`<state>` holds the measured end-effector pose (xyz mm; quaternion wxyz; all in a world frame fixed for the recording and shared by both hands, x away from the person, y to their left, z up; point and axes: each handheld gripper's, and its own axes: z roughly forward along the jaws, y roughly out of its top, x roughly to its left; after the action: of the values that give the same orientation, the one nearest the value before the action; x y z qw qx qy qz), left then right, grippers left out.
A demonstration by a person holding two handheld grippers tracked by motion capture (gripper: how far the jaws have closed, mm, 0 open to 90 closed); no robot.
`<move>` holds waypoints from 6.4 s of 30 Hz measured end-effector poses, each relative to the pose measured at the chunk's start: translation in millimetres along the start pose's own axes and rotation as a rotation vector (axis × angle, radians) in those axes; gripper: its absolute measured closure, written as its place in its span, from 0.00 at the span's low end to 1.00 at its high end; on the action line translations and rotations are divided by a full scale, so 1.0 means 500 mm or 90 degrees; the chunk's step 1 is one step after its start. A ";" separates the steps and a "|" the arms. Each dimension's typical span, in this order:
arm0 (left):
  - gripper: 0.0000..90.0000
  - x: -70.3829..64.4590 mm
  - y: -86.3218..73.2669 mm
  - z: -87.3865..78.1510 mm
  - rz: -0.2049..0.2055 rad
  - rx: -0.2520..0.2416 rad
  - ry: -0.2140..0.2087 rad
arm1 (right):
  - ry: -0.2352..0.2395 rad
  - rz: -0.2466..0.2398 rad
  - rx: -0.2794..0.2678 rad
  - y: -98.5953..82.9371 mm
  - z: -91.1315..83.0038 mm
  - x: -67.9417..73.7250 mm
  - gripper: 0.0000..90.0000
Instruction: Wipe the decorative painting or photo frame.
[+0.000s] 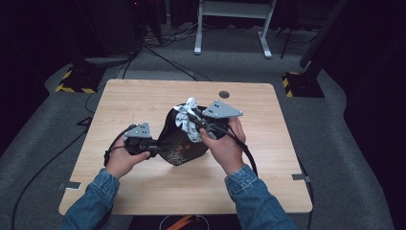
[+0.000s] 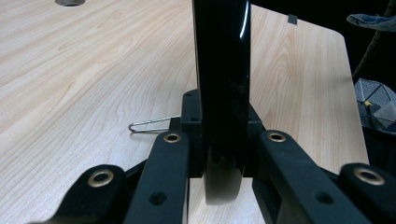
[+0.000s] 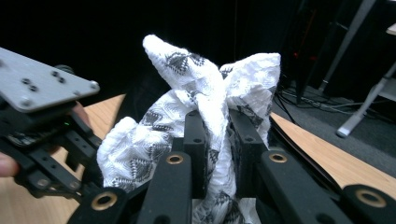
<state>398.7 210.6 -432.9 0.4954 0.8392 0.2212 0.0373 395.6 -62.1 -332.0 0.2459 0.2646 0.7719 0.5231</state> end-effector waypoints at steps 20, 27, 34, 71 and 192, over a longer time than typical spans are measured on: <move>0.88 -0.002 0.003 0.002 0.008 0.004 0.003 | -0.055 0.038 0.048 -0.058 -0.022 -0.064 0.89; 0.88 -0.003 0.005 0.004 0.011 0.008 0.004 | -0.045 0.020 0.040 -0.044 -0.019 -0.042 0.89; 0.88 -0.005 0.005 0.004 0.013 0.011 0.007 | -0.010 -0.019 0.034 -0.014 -0.001 0.006 0.89; 0.88 -0.008 0.008 0.006 0.023 0.014 0.010 | -0.080 0.037 0.061 -0.087 -0.026 -0.090 0.89; 0.87 -0.012 0.011 0.011 0.020 0.020 0.015 | 0.005 -0.042 0.104 -0.103 0.023 0.023 0.88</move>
<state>396.6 201.5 -429.9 0.4786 0.8499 0.2145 0.0512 386.9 -62.5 -385.3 0.2375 0.2561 0.8215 0.4508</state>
